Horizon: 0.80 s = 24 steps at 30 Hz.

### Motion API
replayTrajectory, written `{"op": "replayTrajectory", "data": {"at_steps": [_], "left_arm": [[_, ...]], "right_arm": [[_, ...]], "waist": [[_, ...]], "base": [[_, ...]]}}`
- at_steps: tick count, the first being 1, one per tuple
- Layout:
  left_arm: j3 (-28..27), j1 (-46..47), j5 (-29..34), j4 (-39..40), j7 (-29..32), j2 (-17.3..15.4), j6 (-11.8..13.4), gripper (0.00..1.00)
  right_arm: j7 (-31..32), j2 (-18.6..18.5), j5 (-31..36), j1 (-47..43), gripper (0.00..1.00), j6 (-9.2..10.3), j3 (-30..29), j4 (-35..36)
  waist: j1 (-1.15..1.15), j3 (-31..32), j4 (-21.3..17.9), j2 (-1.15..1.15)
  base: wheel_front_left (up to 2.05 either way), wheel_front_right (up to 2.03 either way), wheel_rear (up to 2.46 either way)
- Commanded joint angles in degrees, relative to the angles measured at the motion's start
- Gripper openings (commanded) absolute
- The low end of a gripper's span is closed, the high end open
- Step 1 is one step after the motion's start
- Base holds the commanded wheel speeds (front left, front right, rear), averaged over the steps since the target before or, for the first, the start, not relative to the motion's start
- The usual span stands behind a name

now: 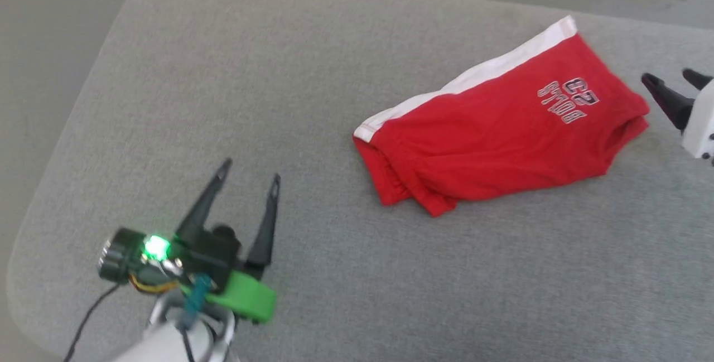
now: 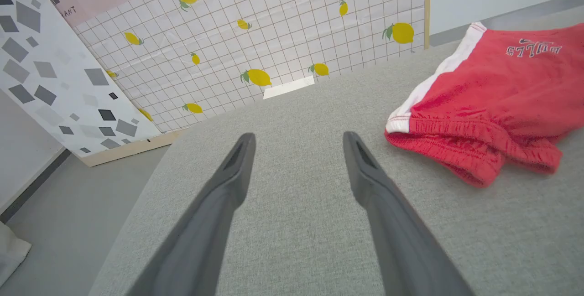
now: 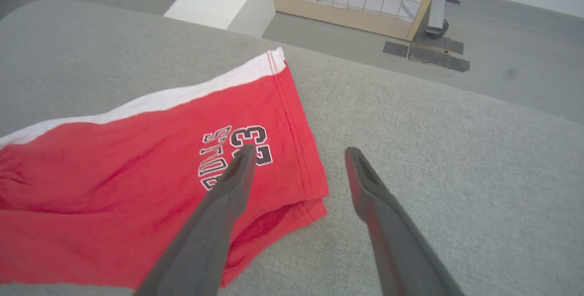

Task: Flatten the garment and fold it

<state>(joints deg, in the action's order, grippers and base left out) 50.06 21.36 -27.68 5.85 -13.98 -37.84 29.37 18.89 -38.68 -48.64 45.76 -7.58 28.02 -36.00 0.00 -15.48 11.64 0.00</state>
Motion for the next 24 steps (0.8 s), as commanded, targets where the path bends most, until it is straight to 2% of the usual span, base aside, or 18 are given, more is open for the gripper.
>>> {"op": "replayTrajectory", "data": {"at_steps": [1,4,5,11,24], "left_arm": [[0.4,-1.2,1.5,-0.3,-0.5,0.1,0.7,1.00],[0.8,-2.8,2.9,-0.8,-0.9,1.6,1.0,1.00],[0.7,-3.4,3.5,-1.1,-1.0,2.9,0.4,1.00],[-1.5,-3.3,5.5,-0.4,-1.0,5.5,-1.2,1.00],[-5.2,-4.9,8.1,-0.6,-1.0,8.8,-4.4,1.00]], "right_arm": [[1.6,0.3,-0.5,1.0,1.00,0.09,-0.7,-0.9],[5.8,0.1,0.1,3.1,1.00,0.09,-1.5,-2.6],[9.1,0.0,0.8,4.9,1.00,0.09,-1.9,-3.8],[15.9,-0.5,3.3,7.4,1.00,0.09,-3.1,-8.2],[23.6,1.0,3.2,3.9,1.00,0.09,-2.9,-4.9]], "waist": [[0.00,-2.4,2.0,0.00],[0.00,-4.2,3.3,0.00],[0.00,-5.8,4.5,0.00],[0.00,-8.2,6.7,0.00],[0.00,-10.5,8.3,0.00]], "base": [[0.00,0.00,0.00],[0.00,0.00,0.00],[0.00,0.00,0.00],[0.00,0.00,0.00],[0.00,0.00,0.00]]}}
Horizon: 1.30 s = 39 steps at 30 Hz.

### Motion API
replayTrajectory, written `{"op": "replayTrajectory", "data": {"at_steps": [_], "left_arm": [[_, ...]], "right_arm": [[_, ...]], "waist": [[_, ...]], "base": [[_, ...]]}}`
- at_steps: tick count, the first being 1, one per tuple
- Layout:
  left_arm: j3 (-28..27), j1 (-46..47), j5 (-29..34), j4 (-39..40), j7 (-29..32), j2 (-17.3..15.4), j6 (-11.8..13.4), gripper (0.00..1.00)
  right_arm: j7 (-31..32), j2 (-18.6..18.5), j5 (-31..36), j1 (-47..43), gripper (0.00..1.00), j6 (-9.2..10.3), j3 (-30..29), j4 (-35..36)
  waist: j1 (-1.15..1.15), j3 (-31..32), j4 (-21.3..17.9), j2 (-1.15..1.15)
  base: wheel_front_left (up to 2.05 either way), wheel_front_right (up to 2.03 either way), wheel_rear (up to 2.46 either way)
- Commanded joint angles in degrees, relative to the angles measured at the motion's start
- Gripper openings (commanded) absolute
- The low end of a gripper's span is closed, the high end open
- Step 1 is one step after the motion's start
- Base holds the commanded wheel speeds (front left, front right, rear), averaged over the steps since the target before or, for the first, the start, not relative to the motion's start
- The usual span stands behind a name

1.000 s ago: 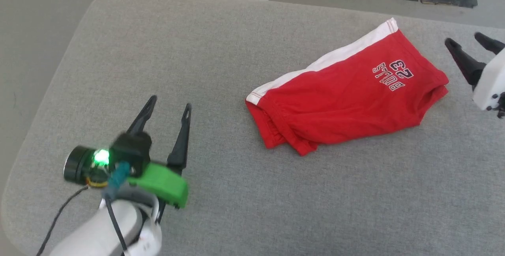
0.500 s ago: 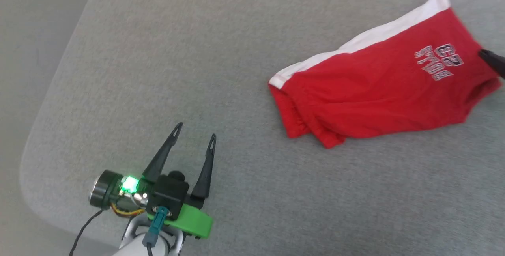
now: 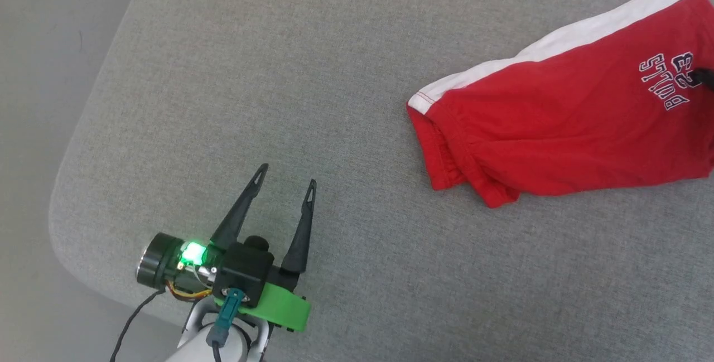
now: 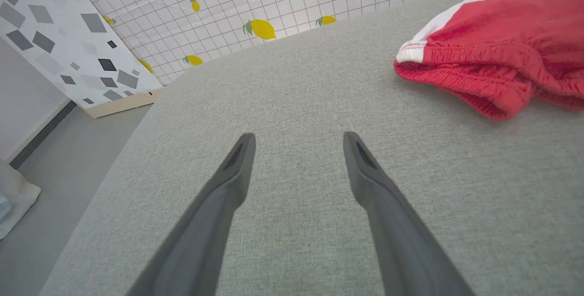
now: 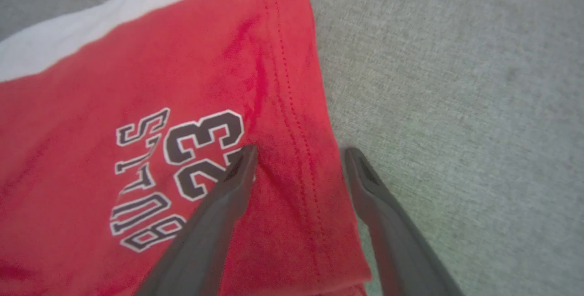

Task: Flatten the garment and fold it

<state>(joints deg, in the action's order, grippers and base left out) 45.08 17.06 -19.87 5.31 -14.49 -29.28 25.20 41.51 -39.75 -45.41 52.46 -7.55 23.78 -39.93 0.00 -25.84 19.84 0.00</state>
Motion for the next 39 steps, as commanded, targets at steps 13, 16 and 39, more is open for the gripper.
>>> {"op": "replayTrajectory", "data": {"at_steps": [13,16,39], "left_arm": [[-2.7,-2.2,1.5,-2.2,-0.5,1.7,-3.2,1.00],[-2.7,-2.6,1.5,-2.7,-0.5,2.0,-3.7,1.00],[-1.7,-5.1,-0.4,-4.7,0.3,2.0,-4.5,1.00]], "right_arm": [[0.0,3.0,0.4,-7.1,0.00,0.06,-1.8,3.5],[-2.0,3.0,-0.1,-8.2,0.00,0.06,-4.0,3.7],[-3.4,7.6,8.3,-34.9,0.00,0.06,-36.1,10.8]], "waist": [[0.00,2.2,-1.2,0.00],[0.00,3.5,-1.9,0.00],[0.00,12.5,-8.3,0.00]], "base": [[0.00,0.00,0.00],[0.00,0.00,0.00],[0.00,0.00,0.00]]}}
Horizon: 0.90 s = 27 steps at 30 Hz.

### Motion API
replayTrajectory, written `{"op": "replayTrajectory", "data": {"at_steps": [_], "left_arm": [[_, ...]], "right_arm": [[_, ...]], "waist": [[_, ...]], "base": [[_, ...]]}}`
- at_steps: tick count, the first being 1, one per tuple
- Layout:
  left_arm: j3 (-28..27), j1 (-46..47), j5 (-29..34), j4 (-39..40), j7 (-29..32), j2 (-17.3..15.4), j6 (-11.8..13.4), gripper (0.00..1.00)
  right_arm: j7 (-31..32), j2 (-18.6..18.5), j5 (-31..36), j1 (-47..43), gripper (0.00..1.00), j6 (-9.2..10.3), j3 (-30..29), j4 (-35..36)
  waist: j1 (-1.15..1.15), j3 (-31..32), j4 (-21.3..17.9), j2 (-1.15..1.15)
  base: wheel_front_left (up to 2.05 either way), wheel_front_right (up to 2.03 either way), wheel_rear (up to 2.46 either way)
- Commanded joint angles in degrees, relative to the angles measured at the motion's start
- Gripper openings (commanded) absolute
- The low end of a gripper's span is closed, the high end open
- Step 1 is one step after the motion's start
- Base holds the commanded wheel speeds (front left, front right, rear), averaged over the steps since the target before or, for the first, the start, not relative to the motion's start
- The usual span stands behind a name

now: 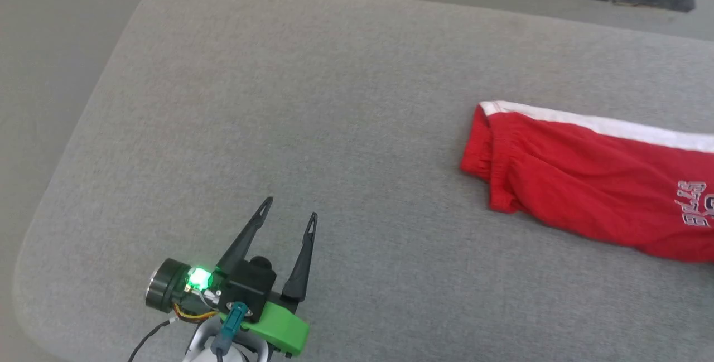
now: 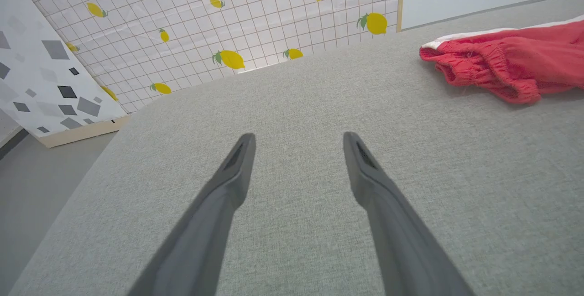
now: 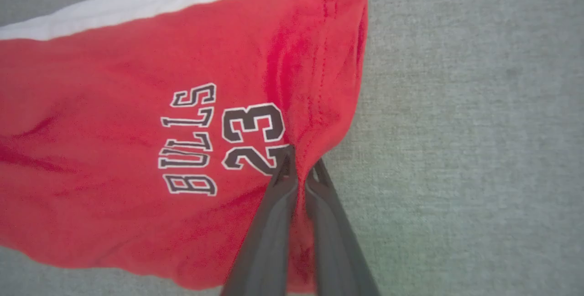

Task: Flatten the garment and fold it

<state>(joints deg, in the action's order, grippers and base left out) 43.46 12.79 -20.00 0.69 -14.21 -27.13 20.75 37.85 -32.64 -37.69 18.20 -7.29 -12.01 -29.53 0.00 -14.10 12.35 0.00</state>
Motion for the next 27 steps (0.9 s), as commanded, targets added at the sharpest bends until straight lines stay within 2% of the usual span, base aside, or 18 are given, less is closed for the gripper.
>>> {"op": "replayTrajectory", "data": {"at_steps": [1,6,12,21,27], "left_arm": [[0.0,-0.8,-0.3,0.0,0.0,-0.2,-0.1,1.00],[0.3,-0.3,-0.4,0.1,0.4,-0.2,-0.4,1.00],[0.9,-0.6,-0.7,-0.1,1.0,-0.2,-0.5,1.00],[1.2,-1.4,-1.3,-0.3,1.3,-0.2,-0.2,1.00],[1.2,-1.0,-1.7,-0.5,1.4,0.1,-0.1,1.00]], "right_arm": [[0.6,1.4,1.5,-1.3,0.00,-0.20,-1.5,1.5],[2.2,6.9,4.9,-2.0,0.00,-0.20,-6.5,7.6],[3.7,12.3,6.4,-0.6,0.00,-0.20,-7.8,15.6],[5.3,15.7,6.4,3.3,0.00,-0.20,-4.2,22.8],[6.2,17.8,6.9,5.7,0.00,-0.20,2.6,24.2]], "waist": [[0.00,0.7,-0.9,0.00],[0.00,1.1,-1.3,0.00],[0.00,2.6,-1.0,0.00],[0.00,3.3,0.8,0.00],[0.00,2.8,2.9,0.00]], "base": [[0.00,0.00,0.00],[0.00,0.00,0.00],[0.00,0.00,0.00],[0.00,0.00,0.00],[0.00,0.00,0.00]]}}
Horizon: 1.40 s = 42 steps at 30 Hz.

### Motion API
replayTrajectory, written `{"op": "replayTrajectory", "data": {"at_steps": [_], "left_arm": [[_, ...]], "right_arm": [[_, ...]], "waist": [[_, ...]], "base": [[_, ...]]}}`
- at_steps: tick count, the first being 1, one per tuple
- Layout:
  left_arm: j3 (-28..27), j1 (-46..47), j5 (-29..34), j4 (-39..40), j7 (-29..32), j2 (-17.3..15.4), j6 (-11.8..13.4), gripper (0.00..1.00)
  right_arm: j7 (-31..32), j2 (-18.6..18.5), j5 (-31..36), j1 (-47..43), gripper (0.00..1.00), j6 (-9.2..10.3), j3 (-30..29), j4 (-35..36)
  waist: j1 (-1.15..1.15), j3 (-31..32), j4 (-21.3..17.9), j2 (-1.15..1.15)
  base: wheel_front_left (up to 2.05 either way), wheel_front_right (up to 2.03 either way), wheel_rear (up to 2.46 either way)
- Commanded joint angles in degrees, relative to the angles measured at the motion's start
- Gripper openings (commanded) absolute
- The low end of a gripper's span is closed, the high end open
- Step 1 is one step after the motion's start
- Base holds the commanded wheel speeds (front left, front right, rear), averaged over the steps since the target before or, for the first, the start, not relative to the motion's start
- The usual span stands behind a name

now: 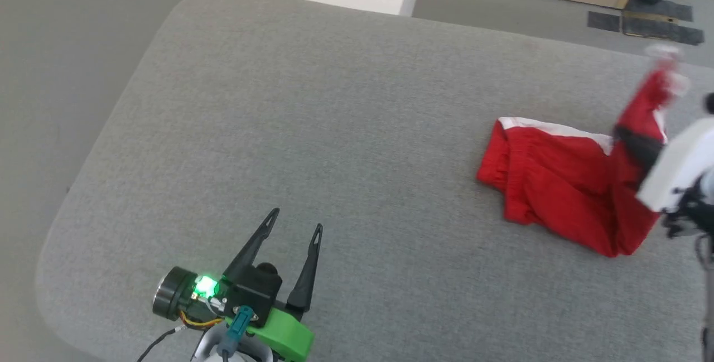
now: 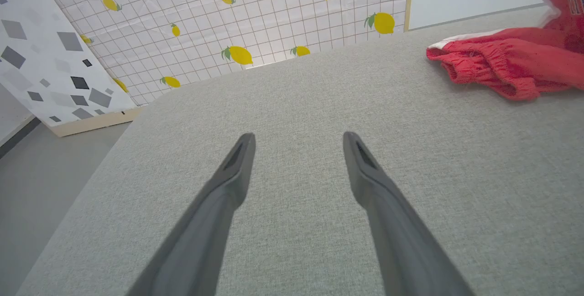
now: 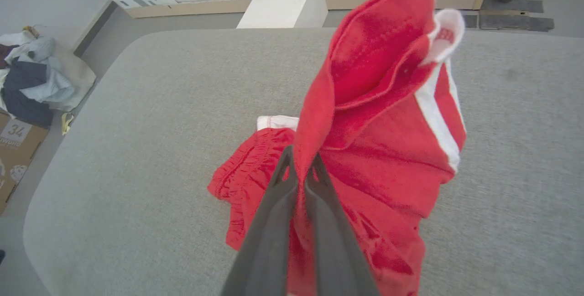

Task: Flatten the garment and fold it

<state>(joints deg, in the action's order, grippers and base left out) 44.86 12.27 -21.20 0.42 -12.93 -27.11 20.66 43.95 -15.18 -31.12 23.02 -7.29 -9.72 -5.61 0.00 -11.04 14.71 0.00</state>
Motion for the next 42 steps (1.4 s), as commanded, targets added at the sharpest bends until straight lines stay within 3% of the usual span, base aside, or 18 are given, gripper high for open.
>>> {"op": "replayTrajectory", "data": {"at_steps": [1,10,16,17,18,27,35,42], "left_arm": [[-0.2,-0.5,-0.5,-0.4,0.1,0.1,0.0,1.00],[0.0,0.4,-0.9,-1.3,-0.1,1.0,0.0,1.00],[-0.1,0.8,-1.1,-1.9,-0.5,1.6,-0.1,1.00],[-0.1,0.8,-1.1,-1.9,-0.5,1.7,-0.1,1.00],[-0.1,0.9,-1.2,-2.0,-0.6,1.8,-0.1,1.00],[-0.3,0.8,-1.7,-3.0,-0.8,1.6,-0.2,1.00],[-1.7,1.1,-3.3,-1.9,-0.3,0.8,0.0,1.00],[-4.3,1.7,-6.0,0.3,0.4,0.1,0.3,1.00]], "right_arm": [[0.2,0.6,0.5,1.0,0.00,-0.20,1.1,0.2],[-0.8,1.9,2.1,0.9,0.00,-0.20,10.4,-1.7],[-2.6,0.7,3.4,0.9,0.00,-0.20,16.4,-5.0],[-3.2,0.3,3.8,0.9,0.22,-0.20,17.4,-5.4],[-3.9,-0.2,4.1,1.0,1.00,-0.20,18.9,-5.9],[-9.1,-3.8,2.0,2.3,1.00,-0.20,28.5,-6.5],[-20.0,-10.0,2.2,5.7,1.00,-0.20,29.8,-3.5],[-32.8,-16.2,4.7,6.3,1.00,-0.20,26.2,-3.7]], "waist": [[0.00,-0.3,0.8,0.00],[0.00,-1.5,2.8,0.00],[0.00,-2.6,3.5,0.00],[0.00,-2.8,3.6,0.00],[0.00,-2.9,3.6,0.00],[0.00,-1.3,1.9,0.00],[0.00,1.9,-2.0,0.00],[0.00,3.6,-5.7,0.00]], "base": [[0.00,0.00,0.00],[0.00,0.00,0.00],[0.00,0.00,0.00],[0.00,0.00,0.00],[0.00,0.00,0.00],[0.00,0.00,0.00],[0.00,0.00,0.00],[0.00,0.00,0.00]]}}
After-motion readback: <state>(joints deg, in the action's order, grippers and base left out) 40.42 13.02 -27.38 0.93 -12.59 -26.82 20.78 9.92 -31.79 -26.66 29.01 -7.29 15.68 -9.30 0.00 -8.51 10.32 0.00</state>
